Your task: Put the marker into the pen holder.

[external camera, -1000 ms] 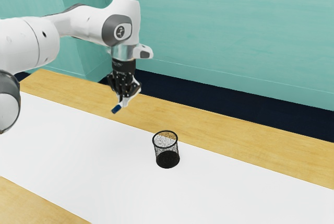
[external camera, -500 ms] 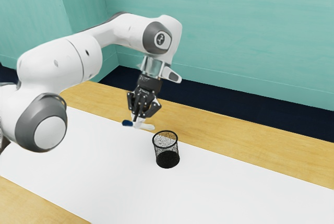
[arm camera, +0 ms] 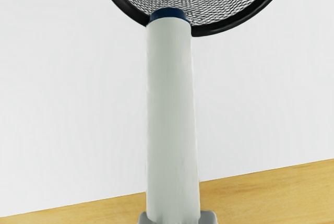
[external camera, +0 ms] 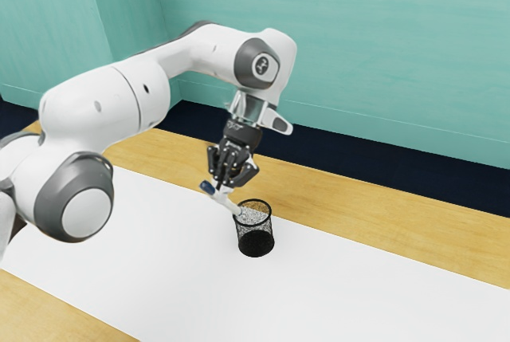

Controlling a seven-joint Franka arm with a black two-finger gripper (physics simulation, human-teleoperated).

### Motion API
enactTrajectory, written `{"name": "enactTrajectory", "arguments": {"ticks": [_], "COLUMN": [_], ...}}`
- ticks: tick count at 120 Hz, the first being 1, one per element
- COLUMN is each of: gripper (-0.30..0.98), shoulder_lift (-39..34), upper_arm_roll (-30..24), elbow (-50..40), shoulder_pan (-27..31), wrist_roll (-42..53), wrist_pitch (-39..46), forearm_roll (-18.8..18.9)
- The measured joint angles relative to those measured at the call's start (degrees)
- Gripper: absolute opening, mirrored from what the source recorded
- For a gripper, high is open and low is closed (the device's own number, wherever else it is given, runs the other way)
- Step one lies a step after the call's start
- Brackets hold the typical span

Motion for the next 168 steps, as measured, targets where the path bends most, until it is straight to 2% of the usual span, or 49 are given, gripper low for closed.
{"name": "enactTrajectory", "arguments": {"ticks": [75,100,127,137,148,156,168], "gripper": [-0.08,0.27,0.52,0.57,0.61,0.63,0.65], "shoulder_lift": [3.15,3.18,2.69,-4.34,-22.63,-32.72,-38.87], "upper_arm_roll": [0.28,0.35,0.68,1.91,2.28,2.35,2.15], "elbow": [1.83,1.77,1.66,-1.08,-16.62,-26.04,-32.14], "shoulder_pan": [0.23,0.47,0.51,0.69,1.82,4.14,5.79], "wrist_roll": [0.36,0.14,-0.09,-0.03,0.52,1.18,1.98], "wrist_pitch": [8.39,8.38,8.22,9.38,15.81,20.90,25.98], "forearm_roll": [0.06,-0.95,-1.22,-0.95,1.08,1.92,2.37]}}
